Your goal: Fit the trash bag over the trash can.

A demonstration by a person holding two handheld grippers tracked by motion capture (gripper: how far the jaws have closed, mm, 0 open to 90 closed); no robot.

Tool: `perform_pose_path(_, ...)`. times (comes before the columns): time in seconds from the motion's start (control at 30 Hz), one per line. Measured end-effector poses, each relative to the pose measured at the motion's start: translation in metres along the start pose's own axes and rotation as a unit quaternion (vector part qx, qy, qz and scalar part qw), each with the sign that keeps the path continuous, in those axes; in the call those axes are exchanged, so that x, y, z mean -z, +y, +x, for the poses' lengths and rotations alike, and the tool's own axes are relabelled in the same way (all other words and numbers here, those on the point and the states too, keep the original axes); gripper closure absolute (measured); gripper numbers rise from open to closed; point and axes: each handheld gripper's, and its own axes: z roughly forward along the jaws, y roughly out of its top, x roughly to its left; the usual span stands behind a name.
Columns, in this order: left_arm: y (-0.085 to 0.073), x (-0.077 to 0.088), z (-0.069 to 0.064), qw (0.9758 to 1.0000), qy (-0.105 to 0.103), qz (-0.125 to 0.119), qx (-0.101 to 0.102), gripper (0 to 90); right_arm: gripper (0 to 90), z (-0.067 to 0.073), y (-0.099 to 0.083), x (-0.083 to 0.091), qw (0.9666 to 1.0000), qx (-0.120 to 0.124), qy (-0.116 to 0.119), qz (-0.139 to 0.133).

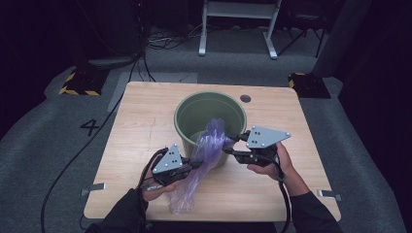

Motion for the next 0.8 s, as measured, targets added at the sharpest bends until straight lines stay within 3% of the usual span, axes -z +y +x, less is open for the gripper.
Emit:
perform_pose_path(0.1,0.002,0.001,-0.002,1.0,-0.002,-0.004,-0.003,84.2,77.6,-0.002,0.001,0.001,0.9996,-0.007,0.014,-0.023)
perform_pose_path(0.23,0.005,0.002,-0.004,1.0,-0.001,-0.007,-0.007,81.0,84.2,-0.005,0.004,0.002,0.9993,-0.016,0.007,-0.034)
perform_pose_path(0.47,0.009,0.008,-0.007,0.9997,0.022,-0.01,0.002,61.4,85.6,-0.019,0.012,-0.002,0.9981,-0.048,-0.005,-0.038)
perform_pose_path(0.63,0.01,0.01,-0.008,0.9999,0.009,0.001,0.005,53.5,85.6,-0.038,0.013,-0.011,0.9958,-0.088,-0.01,-0.026)
perform_pose_path(0.8,0.008,0.007,-0.005,0.9998,-0.002,0.011,0.014,49.1,85.0,-0.047,0.017,-0.019,0.9948,-0.098,-0.025,-0.011)
